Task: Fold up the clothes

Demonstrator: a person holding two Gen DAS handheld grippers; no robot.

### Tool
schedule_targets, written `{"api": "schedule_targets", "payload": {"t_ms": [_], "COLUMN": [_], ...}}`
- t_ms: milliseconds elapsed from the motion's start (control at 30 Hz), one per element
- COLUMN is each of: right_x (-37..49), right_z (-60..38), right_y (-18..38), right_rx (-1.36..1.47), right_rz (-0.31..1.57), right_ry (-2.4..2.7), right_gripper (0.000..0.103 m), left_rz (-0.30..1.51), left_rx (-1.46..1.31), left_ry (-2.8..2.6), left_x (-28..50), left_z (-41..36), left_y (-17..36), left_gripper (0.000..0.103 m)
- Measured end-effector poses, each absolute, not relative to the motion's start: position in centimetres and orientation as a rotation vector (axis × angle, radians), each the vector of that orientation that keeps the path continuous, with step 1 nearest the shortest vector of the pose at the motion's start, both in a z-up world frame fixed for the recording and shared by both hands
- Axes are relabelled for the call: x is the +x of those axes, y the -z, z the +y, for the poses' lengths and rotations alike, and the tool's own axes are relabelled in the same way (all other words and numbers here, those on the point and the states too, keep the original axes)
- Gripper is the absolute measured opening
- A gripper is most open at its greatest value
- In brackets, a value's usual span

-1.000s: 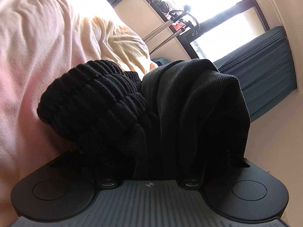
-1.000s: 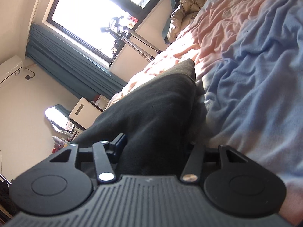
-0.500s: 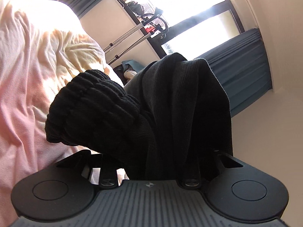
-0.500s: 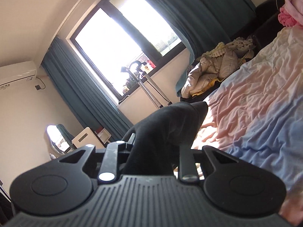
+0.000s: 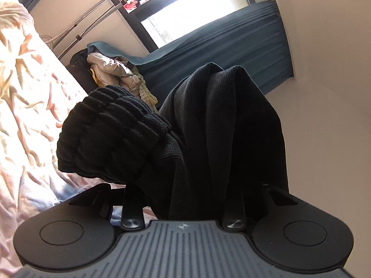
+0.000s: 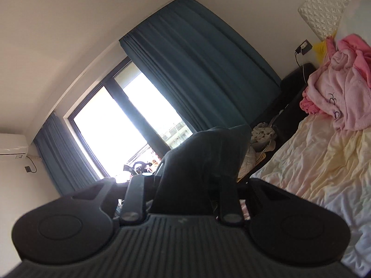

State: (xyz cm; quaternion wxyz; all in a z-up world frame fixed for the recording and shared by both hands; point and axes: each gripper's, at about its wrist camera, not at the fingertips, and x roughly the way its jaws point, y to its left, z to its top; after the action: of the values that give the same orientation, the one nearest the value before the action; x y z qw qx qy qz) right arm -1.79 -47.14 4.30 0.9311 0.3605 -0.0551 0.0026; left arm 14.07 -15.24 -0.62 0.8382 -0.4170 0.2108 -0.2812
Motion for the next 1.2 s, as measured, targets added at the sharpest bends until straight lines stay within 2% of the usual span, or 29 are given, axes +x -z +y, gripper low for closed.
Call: {"api": "schedule_targets", "payload": {"t_ms": [200, 333, 567, 667, 733, 800, 867, 933, 967, 1000, 1067, 1200], "right_x": [-2.6, -2.5, 0.8, 2.4, 1.7, 1.6, 1.7, 1.8, 1.8, 1.9, 1.3, -1.1], "right_z": [-53.1, -56.2, -59.1, -60.2, -60.9, -60.8, -60.4, -60.1, -59.8, -59.5, -59.0, -58.0], "right_y": [-0.4, 4.1, 12.8, 16.8, 19.6, 19.9, 19.6, 19.2, 18.7, 18.3, 16.9, 14.1], "right_rx": [0.760, 0.799, 0.859, 0.898, 1.043, 1.038, 1.012, 0.991, 0.963, 0.935, 0.907, 0.885], "right_rz": [-0.174, -0.184, -0.063, 0.072, 0.092, 0.093, 0.099, 0.100, 0.105, 0.110, 0.098, 0.025], "right_ry": [0.204, 0.323, 0.498, 0.586, 0.604, 0.605, 0.617, 0.642, 0.661, 0.681, 0.716, 0.777], "right_gripper": [0.026, 0.026, 0.026, 0.032, 0.038, 0.038, 0.039, 0.047, 0.053, 0.054, 0.056, 0.060], "left_rz": [0.530, 0.614, 0.738, 0.719, 0.717, 0.741, 0.777, 0.799, 0.800, 0.801, 0.775, 0.697], "left_rx": [-0.845, -0.801, -0.708, -0.672, -0.654, -0.649, -0.644, -0.623, -0.594, -0.564, -0.486, -0.355], "left_ry": [0.677, 0.714, 0.679, 0.702, 0.715, 0.706, 0.695, 0.712, 0.712, 0.712, 0.685, 0.683], "left_x": [18.7, 22.1, 26.9, 27.3, 27.5, 27.4, 27.0, 26.4, 25.8, 25.2, 24.0, 20.9], "left_z": [-24.0, -28.7, -32.3, -32.7, -32.9, -32.6, -32.3, -31.5, -31.0, -30.4, -29.2, -25.7], "left_y": [4.1, 7.7, 15.6, 16.8, 17.1, 16.9, 16.4, 15.6, 15.0, 14.4, 13.0, 9.4], "left_gripper": [0.039, 0.039, 0.039, 0.048, 0.054, 0.063, 0.076, 0.081, 0.087, 0.094, 0.099, 0.099]}}
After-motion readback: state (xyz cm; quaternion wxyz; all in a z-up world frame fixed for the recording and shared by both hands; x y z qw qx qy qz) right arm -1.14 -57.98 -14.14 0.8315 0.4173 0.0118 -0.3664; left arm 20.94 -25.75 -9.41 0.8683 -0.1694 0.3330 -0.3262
